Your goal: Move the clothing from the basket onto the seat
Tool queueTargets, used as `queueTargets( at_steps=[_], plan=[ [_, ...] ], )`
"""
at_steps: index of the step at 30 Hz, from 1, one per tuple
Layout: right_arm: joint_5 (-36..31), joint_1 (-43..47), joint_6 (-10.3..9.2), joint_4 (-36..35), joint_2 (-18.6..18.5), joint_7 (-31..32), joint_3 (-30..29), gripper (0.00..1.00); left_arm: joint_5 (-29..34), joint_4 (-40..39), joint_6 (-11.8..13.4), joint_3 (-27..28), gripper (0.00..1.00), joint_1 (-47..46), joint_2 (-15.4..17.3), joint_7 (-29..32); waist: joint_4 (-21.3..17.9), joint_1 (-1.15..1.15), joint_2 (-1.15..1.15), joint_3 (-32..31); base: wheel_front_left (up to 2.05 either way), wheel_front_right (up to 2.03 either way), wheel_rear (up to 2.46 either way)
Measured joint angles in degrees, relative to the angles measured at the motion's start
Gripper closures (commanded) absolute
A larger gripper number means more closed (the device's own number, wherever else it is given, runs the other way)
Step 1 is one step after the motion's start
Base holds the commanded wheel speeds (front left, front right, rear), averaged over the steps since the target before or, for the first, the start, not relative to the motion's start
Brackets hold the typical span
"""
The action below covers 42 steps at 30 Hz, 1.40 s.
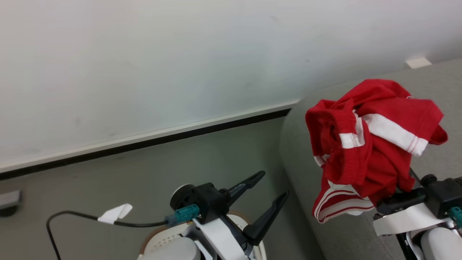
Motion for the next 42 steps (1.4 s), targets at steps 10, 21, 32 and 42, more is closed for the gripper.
queueTargets(
  at_steps=[10,21,32,42],
  plan=[
    [-0.1,1.7,0.0,-5.2,-0.5,2.0,-3.4,1.0,0.9,0.3,-0.3,-1.4,0.0,0.0,-0.3,0.0,-8.8,0.0,0.0,1.3,0.0,0.0,0.0],
    [-0.3,3.2,0.0,-8.3,-0.3,3.0,-5.5,1.0,1.4,0.2,0.0,-2.0,0.0,-0.9,-0.4,0.5,-10.5,0.0,0.0,3.3,0.0,0.0,0.0],
    [6.3,-10.0,0.0,-12.9,-2.4,8.8,-11.6,1.0,2.5,-5.1,-0.5,-2.0,0.0,-6.0,2.0,5.2,-7.2,0.01,0.0,11.2,0.0,0.0,0.0],
    [9.3,-26.7,0.0,-8.5,-10.4,15.2,-20.5,1.0,4.7,-11.5,-0.8,-0.7,0.0,-10.4,7.4,8.4,-1.9,0.02,0.0,23.4,0.0,0.0,0.0]
  ],
)
